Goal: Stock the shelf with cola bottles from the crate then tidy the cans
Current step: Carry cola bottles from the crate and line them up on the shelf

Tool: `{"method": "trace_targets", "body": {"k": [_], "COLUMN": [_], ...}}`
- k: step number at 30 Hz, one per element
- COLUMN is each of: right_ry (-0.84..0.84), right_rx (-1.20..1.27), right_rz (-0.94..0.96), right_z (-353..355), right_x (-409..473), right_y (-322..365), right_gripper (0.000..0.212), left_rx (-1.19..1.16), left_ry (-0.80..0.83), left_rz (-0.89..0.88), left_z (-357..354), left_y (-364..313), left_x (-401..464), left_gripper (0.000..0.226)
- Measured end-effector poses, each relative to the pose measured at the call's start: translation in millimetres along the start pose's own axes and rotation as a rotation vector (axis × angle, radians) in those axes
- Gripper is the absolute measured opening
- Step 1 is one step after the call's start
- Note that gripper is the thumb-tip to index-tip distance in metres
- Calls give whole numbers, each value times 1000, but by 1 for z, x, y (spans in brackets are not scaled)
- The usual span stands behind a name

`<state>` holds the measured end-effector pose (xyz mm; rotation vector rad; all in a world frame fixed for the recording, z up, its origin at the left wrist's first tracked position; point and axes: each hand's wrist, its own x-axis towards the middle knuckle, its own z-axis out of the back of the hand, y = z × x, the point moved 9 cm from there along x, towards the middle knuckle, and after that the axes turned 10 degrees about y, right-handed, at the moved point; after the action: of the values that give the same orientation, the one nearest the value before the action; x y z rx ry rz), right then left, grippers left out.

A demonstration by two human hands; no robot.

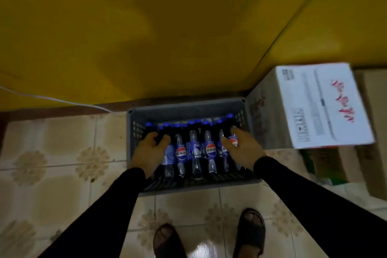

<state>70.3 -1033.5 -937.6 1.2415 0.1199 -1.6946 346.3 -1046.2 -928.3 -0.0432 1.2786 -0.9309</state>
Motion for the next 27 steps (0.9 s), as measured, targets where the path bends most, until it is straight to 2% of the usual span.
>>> {"method": "trace_targets", "body": {"k": [5, 10, 14, 17, 19, 24, 27], "right_ry": [-45, -152, -317, -350, -337, -390, -363], "right_rx": [-153, -428, -375, -334, -388, -757, -892], "right_rz": [-85, -150, -115, -124, -223, -437, -505], "right_z": [-54, -83, -63, -54, -58, -57, -64], "right_x": [103, 120, 120, 119, 125, 138, 142], "right_y": [-63, -84, -87, -92, -96, -88, -97], "right_gripper": [78, 74, 74, 78, 80, 50, 51], "left_rx": [29, 149, 268, 259, 255, 222, 182], "left_ry": [-26, -93, -157, -169, -154, -117, -118], "left_rz": [42, 144, 199, 211, 226, 239, 213], "left_z": [-37, -65, -70, -71, -73, -77, -79], "left_y": [68, 103, 110, 112, 113, 118, 123], "left_x": [105, 144, 146, 146, 146, 145, 146], "left_gripper": [68, 60, 65, 68, 73, 84, 94]}}
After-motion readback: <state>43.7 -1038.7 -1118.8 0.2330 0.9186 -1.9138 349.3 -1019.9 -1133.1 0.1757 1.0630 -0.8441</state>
